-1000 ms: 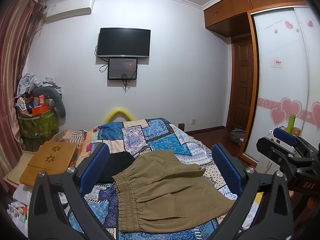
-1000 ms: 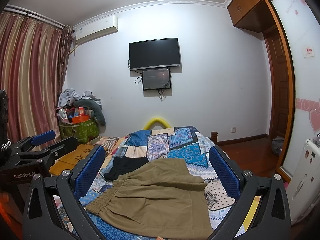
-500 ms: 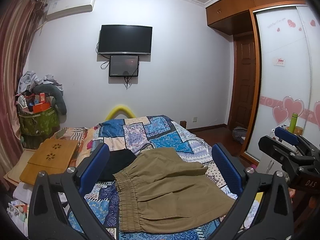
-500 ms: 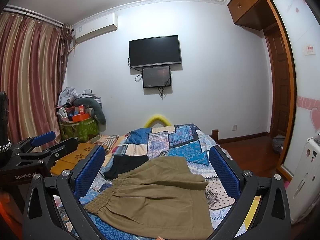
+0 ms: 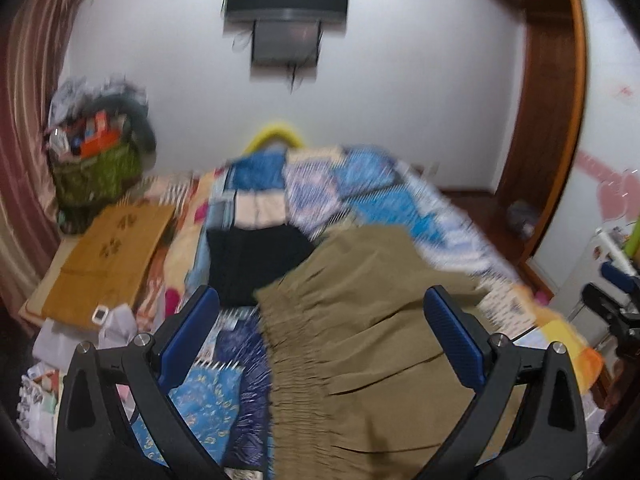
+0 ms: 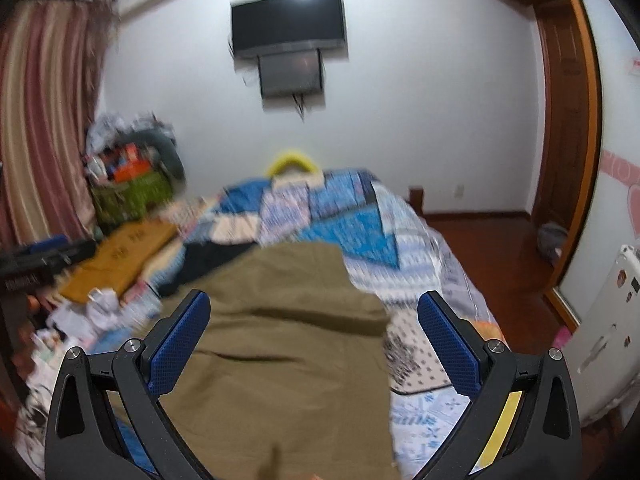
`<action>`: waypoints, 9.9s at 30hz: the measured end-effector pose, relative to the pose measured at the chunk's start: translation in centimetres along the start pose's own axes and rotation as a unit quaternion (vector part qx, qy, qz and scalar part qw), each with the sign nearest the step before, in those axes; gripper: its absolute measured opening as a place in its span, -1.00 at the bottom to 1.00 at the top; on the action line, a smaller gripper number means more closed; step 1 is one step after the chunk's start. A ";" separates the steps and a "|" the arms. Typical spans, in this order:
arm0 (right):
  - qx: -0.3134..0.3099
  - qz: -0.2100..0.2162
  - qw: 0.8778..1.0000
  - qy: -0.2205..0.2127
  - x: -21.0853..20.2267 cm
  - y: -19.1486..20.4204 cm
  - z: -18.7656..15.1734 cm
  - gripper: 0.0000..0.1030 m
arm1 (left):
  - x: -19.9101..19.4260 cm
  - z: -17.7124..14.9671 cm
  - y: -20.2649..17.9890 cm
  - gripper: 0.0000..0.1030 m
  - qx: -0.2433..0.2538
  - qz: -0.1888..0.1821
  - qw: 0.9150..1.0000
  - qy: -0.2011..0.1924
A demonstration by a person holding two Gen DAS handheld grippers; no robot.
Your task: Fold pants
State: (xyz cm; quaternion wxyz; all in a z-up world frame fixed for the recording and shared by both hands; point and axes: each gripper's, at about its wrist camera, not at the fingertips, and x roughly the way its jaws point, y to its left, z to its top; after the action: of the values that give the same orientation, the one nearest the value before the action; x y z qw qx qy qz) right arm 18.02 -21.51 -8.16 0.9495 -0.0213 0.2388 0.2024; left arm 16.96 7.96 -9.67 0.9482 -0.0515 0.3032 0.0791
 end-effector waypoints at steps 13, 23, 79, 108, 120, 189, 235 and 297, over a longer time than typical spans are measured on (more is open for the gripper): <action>0.058 0.012 0.981 0.187 11.2 -6.4 -3.9 0.92 | 15.5 -2.5 5.3 1.00 -0.017 0.065 0.982 0.174; 0.116 0.067 0.947 0.293 18.8 -8.8 -5.3 0.56 | 19.6 -4.7 4.8 1.00 0.032 0.018 0.973 0.226; 0.021 0.032 0.977 0.209 17.6 -9.1 -0.2 0.26 | 21.9 -1.7 5.5 0.99 0.015 -0.030 0.970 0.241; -0.032 0.008 0.952 0.305 23.2 -6.1 -2.1 -0.58 | 22.9 -1.9 8.1 0.95 -0.008 0.005 0.977 0.211; 0.019 0.018 0.983 0.182 19.6 -5.8 5.6 0.56 | 24.5 1.5 12.4 1.00 -0.038 0.043 0.980 0.188; 0.010 0.052 0.993 0.106 5.0 -2.6 2.8 -0.79 | 8.8 -1.2 3.1 -0.14 0.069 -0.063 0.989 0.114; -0.096 0.098 0.971 0.198 6.1 8.6 -5.2 0.39 | 8.7 -7.8 -6.1 0.88 0.299 -0.033 0.948 0.109; 0.082 0.037 0.977 0.192 2.3 -0.8 -9.2 -0.51 | 13.1 -7.8 4.8 0.61 0.045 0.006 0.984 0.172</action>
State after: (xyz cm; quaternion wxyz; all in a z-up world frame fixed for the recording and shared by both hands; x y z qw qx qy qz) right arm 16.09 -22.65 -17.43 0.8762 0.0270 0.4331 0.2095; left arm 22.16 13.07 -23.89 0.8828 -0.0195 0.4655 0.0607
